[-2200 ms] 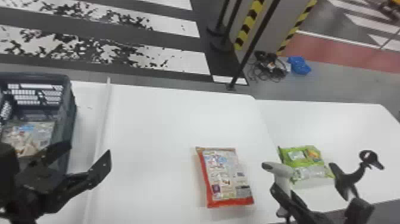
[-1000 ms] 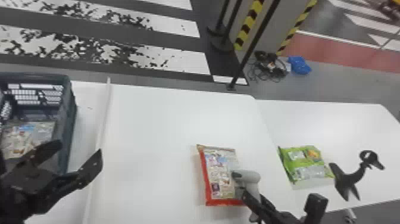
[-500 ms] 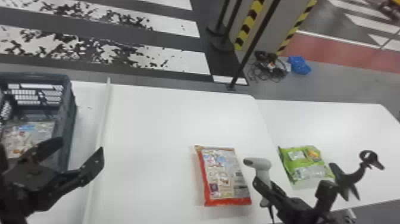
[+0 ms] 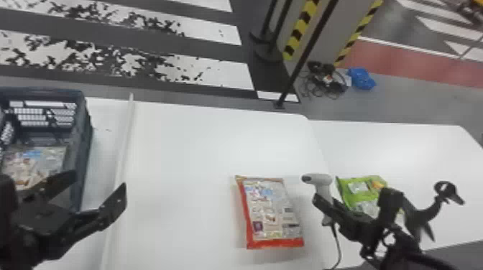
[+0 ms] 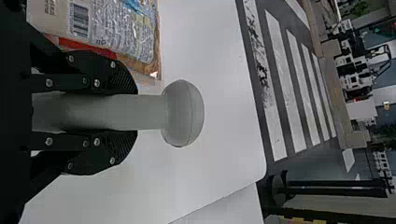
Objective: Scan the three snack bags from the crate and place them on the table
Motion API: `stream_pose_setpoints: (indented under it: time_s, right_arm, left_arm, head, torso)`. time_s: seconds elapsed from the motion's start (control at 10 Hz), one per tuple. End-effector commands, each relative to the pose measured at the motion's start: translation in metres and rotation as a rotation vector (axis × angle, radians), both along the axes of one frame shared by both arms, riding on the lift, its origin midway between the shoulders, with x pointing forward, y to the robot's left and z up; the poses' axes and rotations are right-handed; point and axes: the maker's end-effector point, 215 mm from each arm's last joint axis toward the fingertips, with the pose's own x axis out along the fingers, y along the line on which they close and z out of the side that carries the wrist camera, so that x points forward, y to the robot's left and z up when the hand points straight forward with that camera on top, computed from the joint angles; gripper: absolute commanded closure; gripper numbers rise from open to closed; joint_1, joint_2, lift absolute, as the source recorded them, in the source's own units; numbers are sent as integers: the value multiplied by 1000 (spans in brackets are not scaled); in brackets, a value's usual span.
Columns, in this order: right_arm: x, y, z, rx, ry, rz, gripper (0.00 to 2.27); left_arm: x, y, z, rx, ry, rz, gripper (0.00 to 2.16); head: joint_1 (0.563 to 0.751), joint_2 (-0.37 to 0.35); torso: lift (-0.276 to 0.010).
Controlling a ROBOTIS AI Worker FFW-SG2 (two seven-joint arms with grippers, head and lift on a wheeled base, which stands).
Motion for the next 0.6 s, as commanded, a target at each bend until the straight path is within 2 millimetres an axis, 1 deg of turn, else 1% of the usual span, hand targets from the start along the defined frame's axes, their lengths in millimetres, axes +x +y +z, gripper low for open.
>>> stream_pose_setpoints:
  time_s: [0.0, 0.2, 0.3, 0.4, 0.5]
  right_arm:
    - [4, -16, -19, -14, 43, -6, 2067]
    - [5, -29, -29, -48, 53, 0, 2061]
    - [5, -34, -34, -64, 74, 5, 2054]
    - [4, -45, -43, -83, 101, -5, 2034]
    - [4, -48, -41, -85, 98, -2, 1838]
  left_arm:
    - [-2, 1, -2, 6, 4, -1, 70]
    - [-4, 0, -4, 4, 8, -1, 70]
    - [-5, -3, -4, 3, 9, -7, 70]
    - [-4, -9, -2, 4, 2, -18, 70]
    - [-4, -13, -1, 2, 2, -24, 70]
  head:
    - [695, -350]
    - [695, -350]
    - [695, -350]
    - [695, -350]
    - [695, -350]
  torso:
    - [-36]
    - [-36]
    - [-36]
    - [-36]
    - [-36]
